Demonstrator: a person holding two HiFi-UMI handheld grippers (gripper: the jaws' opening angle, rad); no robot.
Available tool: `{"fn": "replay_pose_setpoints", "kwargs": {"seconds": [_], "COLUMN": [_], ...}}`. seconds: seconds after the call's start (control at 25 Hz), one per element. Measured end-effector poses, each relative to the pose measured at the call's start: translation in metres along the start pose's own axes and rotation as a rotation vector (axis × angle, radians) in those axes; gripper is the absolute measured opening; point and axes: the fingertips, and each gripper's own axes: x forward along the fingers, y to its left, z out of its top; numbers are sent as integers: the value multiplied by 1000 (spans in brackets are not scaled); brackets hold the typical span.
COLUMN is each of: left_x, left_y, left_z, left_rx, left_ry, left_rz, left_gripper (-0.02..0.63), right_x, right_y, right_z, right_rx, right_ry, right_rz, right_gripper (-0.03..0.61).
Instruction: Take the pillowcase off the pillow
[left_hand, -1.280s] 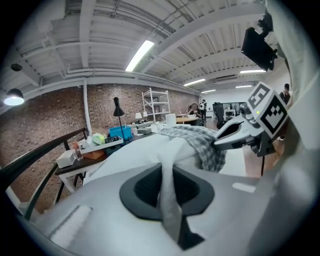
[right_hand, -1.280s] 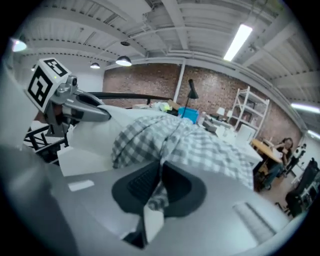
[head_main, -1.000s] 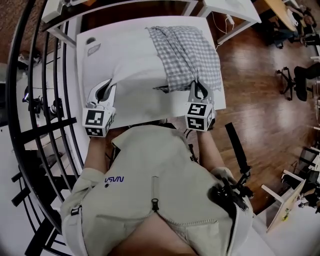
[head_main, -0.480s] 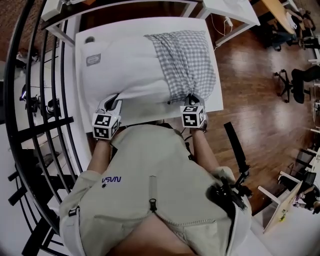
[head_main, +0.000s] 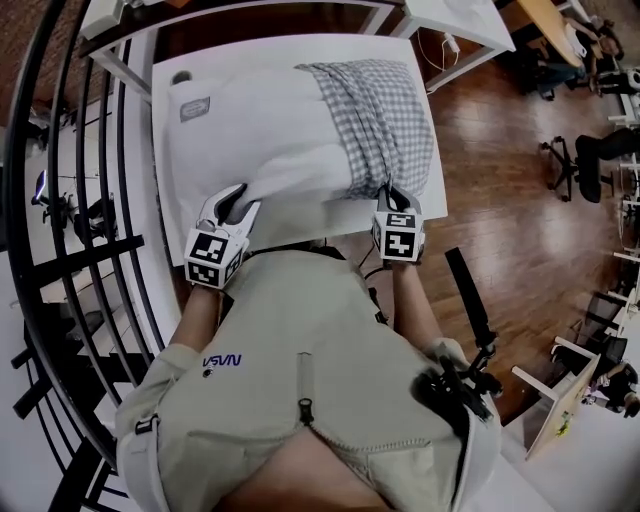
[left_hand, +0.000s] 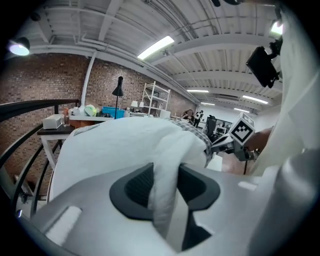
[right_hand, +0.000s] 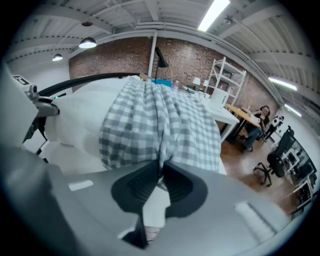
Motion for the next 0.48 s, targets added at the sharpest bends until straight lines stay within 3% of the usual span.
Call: {"fn": "replay_pose_setpoints", "kwargs": {"seconds": [0.16,0.28,0.36,0.48], "left_x": [-16,-28,-34,-34], "left_y": [-12,-11,-4,8], "left_z": [19,34,52,81], "left_rx": [6,-12,-18,-11], "left_ry": [-34,-75,-115,-175], "left_rz": [-82,-125,-102,1], "left_gripper": [163,141,123,123], "right_x": [-27,-47,-57,-57], "right_y": [19,32,32,18], "right_z": [20,48,72,107], "right_rx": [-10,-8,-10,-15], "right_ry": [-68,-159,-236,-319], "right_rz": [25,60,89,130], "right_gripper": [46,49,49,49]}}
